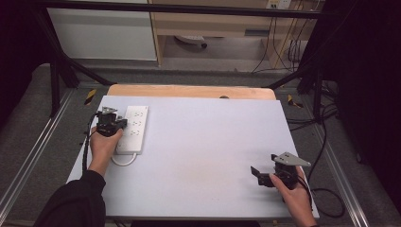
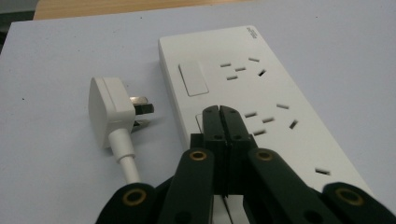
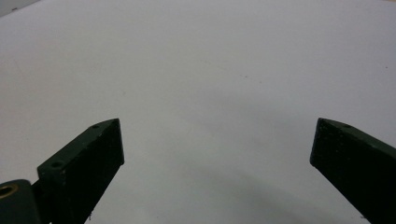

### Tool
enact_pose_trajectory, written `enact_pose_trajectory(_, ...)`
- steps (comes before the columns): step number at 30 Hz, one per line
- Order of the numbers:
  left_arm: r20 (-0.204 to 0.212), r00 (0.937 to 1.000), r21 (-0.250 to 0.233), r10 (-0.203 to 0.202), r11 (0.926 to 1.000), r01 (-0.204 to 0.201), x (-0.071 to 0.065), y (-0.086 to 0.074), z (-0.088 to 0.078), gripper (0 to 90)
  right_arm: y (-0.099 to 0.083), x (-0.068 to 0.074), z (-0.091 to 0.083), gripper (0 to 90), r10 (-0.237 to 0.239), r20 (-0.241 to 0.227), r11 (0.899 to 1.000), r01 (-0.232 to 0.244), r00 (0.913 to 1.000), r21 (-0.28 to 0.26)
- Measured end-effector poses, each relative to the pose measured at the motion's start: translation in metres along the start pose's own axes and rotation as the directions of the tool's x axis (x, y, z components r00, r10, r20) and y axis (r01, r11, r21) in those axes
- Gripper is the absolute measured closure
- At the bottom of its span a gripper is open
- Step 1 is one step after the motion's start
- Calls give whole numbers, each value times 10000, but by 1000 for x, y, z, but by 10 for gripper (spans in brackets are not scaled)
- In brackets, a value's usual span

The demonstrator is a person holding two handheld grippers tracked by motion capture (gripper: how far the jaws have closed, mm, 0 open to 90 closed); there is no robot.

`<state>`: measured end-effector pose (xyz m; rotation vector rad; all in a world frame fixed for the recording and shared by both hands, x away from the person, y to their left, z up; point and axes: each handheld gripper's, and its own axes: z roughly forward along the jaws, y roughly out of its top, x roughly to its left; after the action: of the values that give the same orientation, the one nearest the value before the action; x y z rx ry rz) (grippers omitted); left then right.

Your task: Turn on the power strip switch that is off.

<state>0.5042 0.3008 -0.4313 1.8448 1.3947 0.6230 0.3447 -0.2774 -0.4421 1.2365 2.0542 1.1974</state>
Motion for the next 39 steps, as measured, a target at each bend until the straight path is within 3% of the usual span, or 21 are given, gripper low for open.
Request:
enact_pose_trajectory(19,-30,9997,-162,244,9996,-244,-4,-3,0,900,0,0,0,32,27,-1,10000,-27,10000,9)
enact_pose_trajectory(39,80,9998,-156,157,9998,-156,-3,-5,0,900,-1,0,0,32,-7,-39,10000,7,10000,71)
